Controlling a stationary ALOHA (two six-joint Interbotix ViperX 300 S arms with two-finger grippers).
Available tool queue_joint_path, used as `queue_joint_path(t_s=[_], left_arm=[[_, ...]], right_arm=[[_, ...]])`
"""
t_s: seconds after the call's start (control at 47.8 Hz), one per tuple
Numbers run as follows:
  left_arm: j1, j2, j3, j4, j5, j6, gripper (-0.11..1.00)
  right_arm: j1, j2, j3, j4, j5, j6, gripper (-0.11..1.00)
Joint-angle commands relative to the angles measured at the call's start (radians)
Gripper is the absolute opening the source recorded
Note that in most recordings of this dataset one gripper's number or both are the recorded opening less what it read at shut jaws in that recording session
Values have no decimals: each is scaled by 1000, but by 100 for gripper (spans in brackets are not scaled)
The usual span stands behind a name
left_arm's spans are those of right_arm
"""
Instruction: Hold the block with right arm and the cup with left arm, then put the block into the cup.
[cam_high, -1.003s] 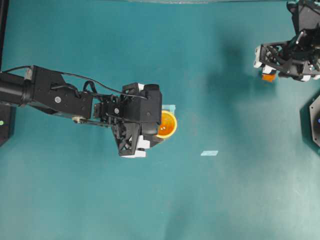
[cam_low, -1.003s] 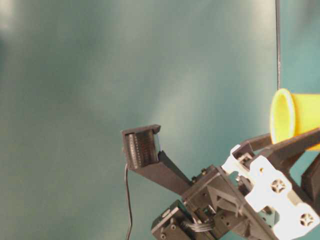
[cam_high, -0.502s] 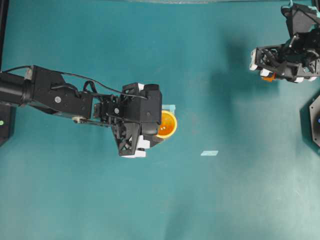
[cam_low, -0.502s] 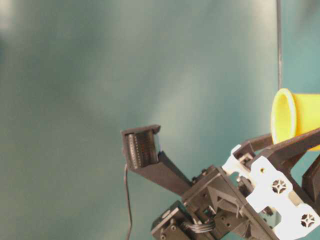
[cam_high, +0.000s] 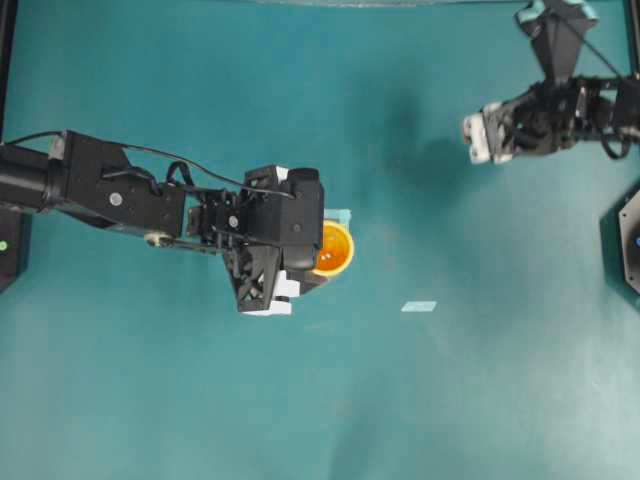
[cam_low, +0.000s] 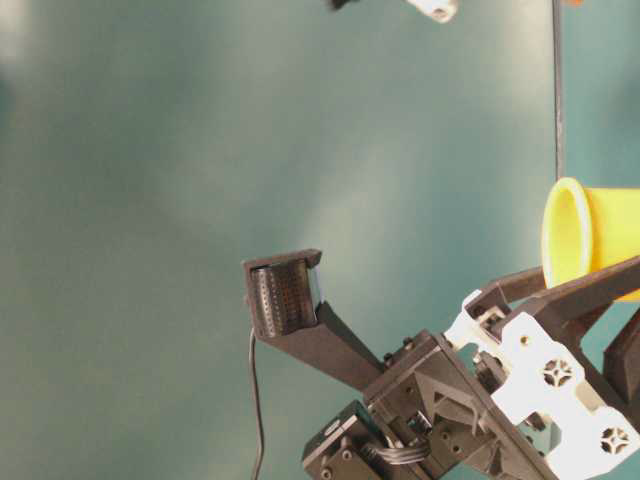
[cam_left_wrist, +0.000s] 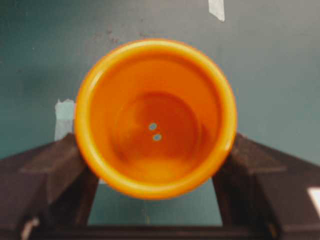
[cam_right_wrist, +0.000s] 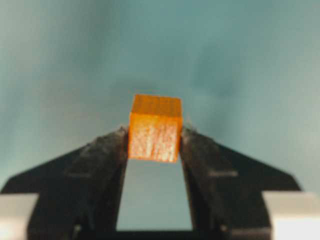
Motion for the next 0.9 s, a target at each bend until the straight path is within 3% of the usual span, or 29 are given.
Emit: queue_joint_path(t_s=[0.0, 0.439, 0.878], left_arm=[[3, -17, -17, 2, -5, -2, 63], [2, -17, -18, 2, -3, 2, 63], [3, -14, -21, 2, -5, 2, 63]], right_arm=[[44, -34, -23, -9, -46, -44, 41], [256, -58, -155, -32, -173, -282, 41], [373, 87, -301, -34, -169, -376, 41]])
